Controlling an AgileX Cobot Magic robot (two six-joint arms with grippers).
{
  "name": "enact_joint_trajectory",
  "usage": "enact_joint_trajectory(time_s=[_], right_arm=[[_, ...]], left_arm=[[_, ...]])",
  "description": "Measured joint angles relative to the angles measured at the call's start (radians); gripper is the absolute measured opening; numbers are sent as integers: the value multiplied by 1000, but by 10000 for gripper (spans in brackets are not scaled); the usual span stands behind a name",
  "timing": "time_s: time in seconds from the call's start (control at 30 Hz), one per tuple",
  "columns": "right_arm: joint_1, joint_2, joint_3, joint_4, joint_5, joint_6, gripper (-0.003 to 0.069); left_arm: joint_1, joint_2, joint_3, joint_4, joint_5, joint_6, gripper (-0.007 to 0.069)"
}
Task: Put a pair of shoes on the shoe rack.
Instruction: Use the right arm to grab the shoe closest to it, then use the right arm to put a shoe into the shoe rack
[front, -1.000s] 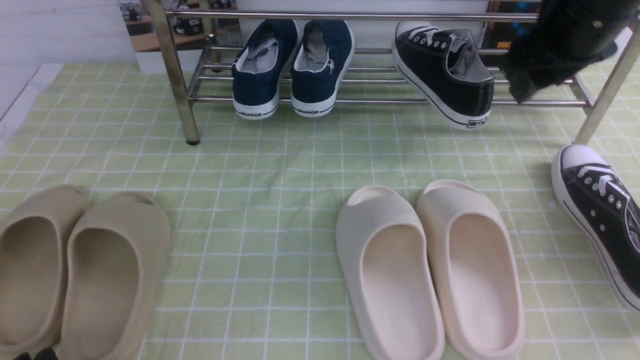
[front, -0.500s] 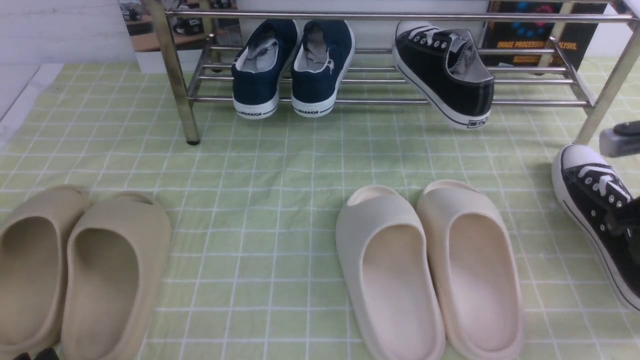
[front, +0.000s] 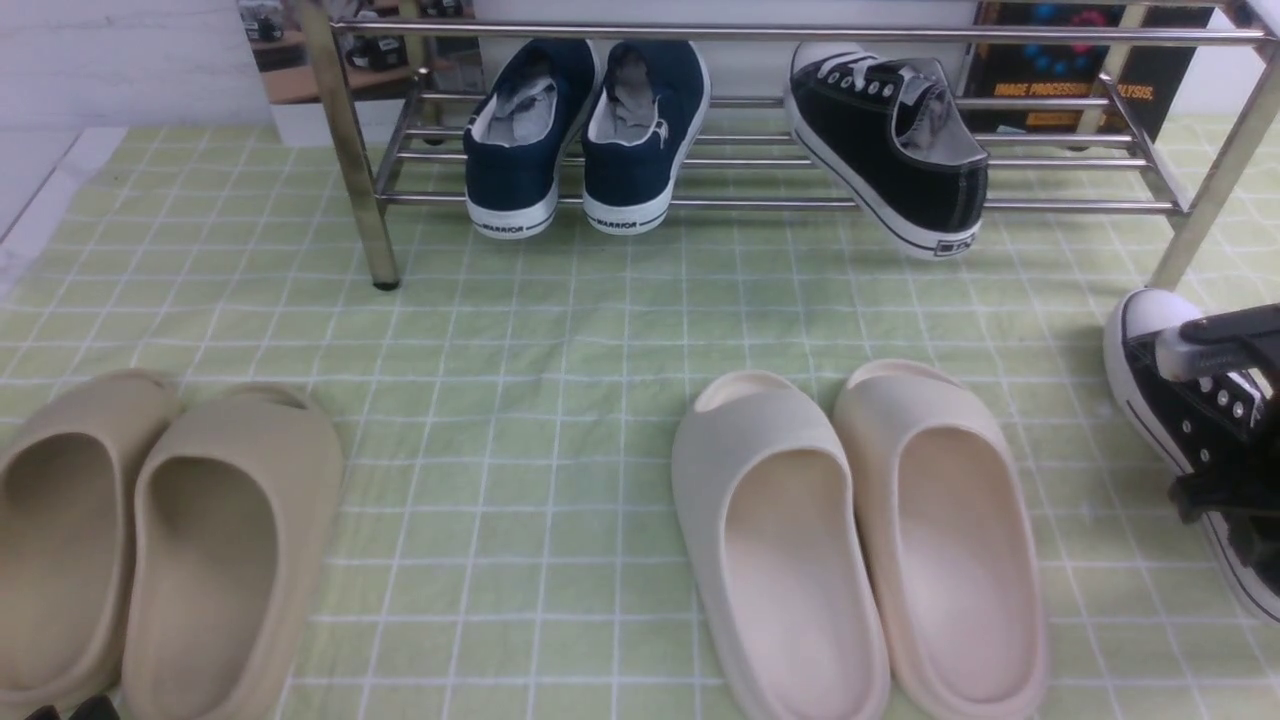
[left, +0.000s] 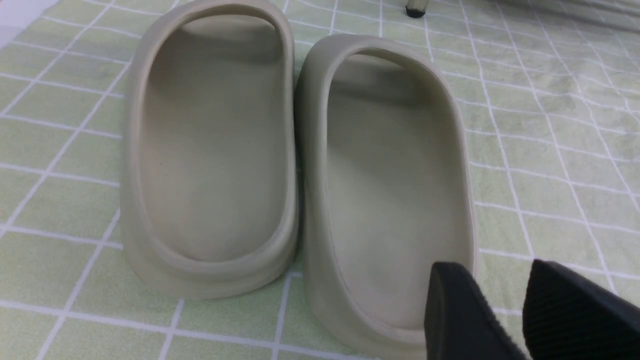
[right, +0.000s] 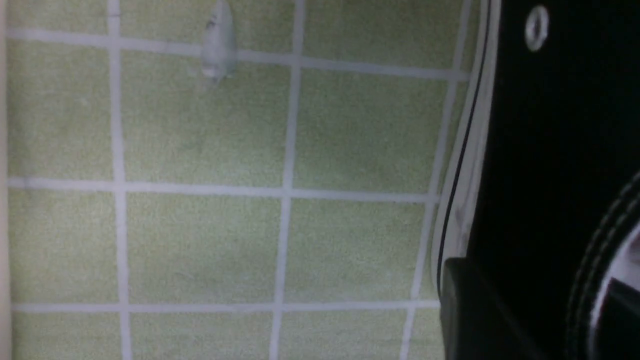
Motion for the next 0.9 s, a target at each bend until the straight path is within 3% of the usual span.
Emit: enact_joint_trajectory(time_s=[0.03,0.17,0.5,0.9], right_arm=[[0,0,0,-1,-1,0,219],[0,-26,-17,9,19,3,20],[0,-151,-198,151,147,-106,17],[1,-37,-361,305,209,-216,17]], left_arm=[[0,0,0,0,0,0,222],[0,0,0,0,0,0,227],[0,0,0,0,0,0,237],[0,0,0,0,0,0,239]])
